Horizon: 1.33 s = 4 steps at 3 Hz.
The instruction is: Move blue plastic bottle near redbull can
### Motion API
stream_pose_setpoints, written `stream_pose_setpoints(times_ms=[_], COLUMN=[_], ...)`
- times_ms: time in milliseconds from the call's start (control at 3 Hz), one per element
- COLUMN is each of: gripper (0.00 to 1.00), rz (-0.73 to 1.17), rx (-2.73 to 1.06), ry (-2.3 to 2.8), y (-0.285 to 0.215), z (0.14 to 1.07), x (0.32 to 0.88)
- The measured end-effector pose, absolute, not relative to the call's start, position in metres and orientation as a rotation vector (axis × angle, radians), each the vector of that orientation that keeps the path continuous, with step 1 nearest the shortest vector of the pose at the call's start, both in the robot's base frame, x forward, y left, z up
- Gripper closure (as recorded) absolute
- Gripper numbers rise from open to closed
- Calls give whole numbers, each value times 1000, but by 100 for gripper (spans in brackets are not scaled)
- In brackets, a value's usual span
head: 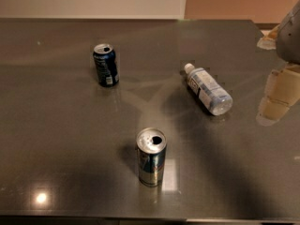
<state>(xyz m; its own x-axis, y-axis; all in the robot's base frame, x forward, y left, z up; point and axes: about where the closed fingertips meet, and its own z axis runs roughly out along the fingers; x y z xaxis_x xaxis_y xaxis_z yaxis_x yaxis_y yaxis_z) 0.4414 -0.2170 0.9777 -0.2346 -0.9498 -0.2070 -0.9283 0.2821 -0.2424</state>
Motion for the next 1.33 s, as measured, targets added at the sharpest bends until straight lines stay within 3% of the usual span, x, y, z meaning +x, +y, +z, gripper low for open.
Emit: stream_pose_setpoints(times_ms=[1333], gripper=[0], rz=[71], rx=[-1227], ry=[2700], y=[-208], z=[926], x=[538])
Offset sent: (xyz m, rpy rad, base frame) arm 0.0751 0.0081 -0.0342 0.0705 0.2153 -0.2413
